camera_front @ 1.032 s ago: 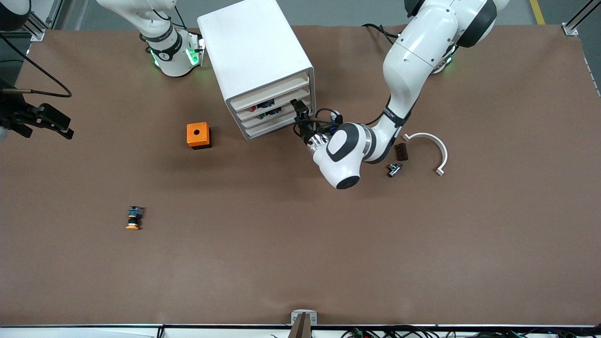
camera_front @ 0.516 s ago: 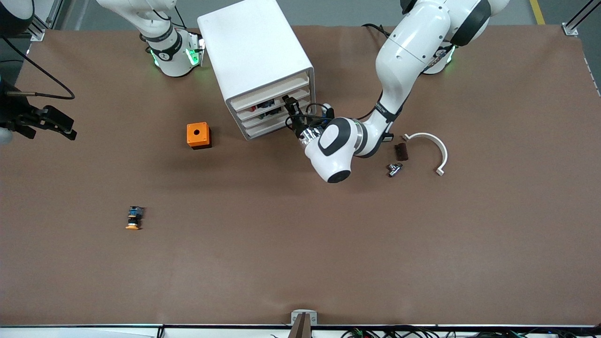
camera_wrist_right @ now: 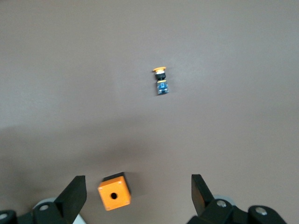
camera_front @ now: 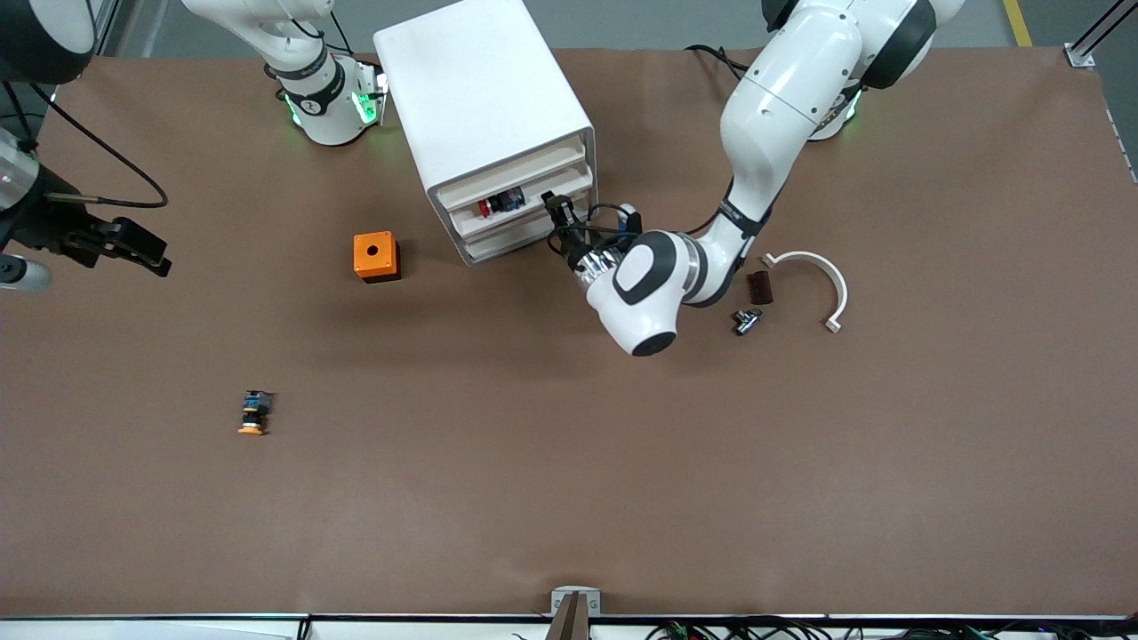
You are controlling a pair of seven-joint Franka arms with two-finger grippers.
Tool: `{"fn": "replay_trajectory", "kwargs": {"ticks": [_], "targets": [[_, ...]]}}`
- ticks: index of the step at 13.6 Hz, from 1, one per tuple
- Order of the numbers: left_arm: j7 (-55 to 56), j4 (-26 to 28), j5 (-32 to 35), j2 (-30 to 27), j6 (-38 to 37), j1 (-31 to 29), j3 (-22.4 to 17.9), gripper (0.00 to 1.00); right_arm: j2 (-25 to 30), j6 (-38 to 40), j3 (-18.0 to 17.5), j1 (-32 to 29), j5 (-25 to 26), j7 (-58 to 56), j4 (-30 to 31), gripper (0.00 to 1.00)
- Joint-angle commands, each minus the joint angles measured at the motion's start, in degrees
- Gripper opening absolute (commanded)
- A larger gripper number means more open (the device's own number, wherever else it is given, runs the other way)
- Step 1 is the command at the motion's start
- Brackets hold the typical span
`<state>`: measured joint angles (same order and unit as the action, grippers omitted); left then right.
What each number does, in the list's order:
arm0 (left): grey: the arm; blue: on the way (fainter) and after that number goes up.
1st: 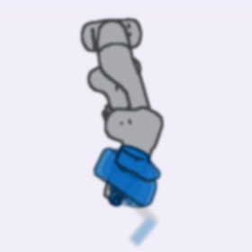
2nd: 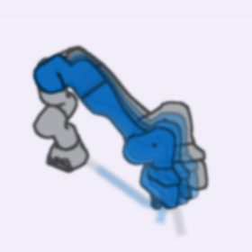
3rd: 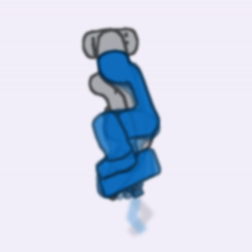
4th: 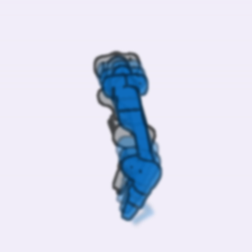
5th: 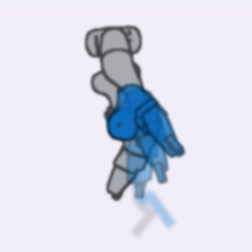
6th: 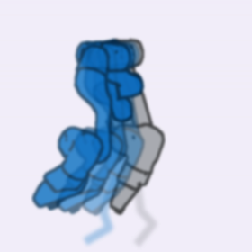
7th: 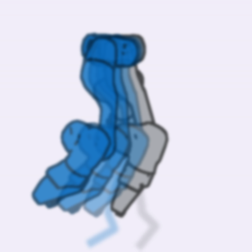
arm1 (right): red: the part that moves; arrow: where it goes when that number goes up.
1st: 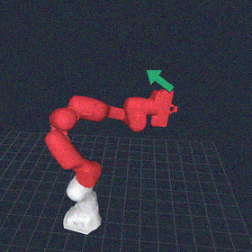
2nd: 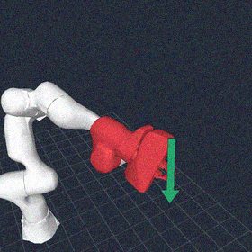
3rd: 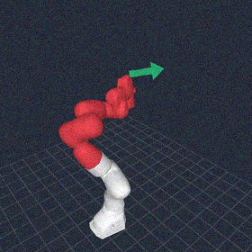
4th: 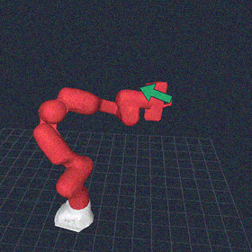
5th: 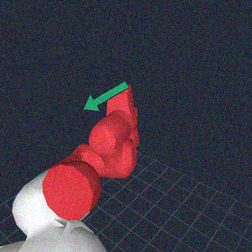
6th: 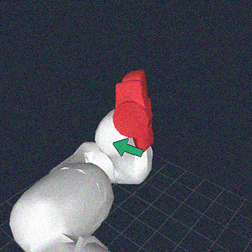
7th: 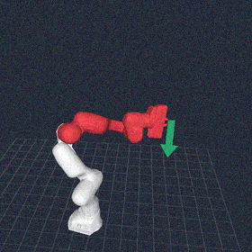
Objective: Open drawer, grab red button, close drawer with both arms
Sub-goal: 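Pull the drawer open with the left gripper while the right gripper reaches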
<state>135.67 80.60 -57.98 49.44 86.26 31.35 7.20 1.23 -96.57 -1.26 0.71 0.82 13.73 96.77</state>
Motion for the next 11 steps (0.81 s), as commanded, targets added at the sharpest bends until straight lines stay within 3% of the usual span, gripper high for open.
{"fn": "replay_trajectory", "kwargs": {"ticks": [1, 8, 9, 10, 11], "targets": [[-5.12, -2.91, 0.24, -0.13, -3.03, -6.81, 0.35, 0.00, -0.62, 0.85, -0.06, 3.94, -0.99, 9.80, -0.70, 1.00], [-14.28, -5.11, -0.37, 0.48, -2.50, -10.61, 0.27, 0.04, -5.01, -2.57, -0.06, 15.01, -2.49, 35.37, -0.61, 1.00], [-14.46, -4.93, -0.37, 0.48, -2.50, -10.70, 0.27, 0.12, -5.62, -3.01, -0.06, 16.59, -2.84, 38.80, -0.61, 1.00], [-14.47, -4.84, -0.29, 0.40, -2.50, -10.70, 0.27, 0.34, -6.32, -3.27, -0.06, 17.83, -3.63, 41.62, -0.61, 1.00], [-14.38, -4.76, -0.11, 0.40, -2.50, -10.70, 0.27, 0.66, -7.03, -3.63, -0.06, 18.88, -3.89, 43.82, -0.61, 1.00]]}}
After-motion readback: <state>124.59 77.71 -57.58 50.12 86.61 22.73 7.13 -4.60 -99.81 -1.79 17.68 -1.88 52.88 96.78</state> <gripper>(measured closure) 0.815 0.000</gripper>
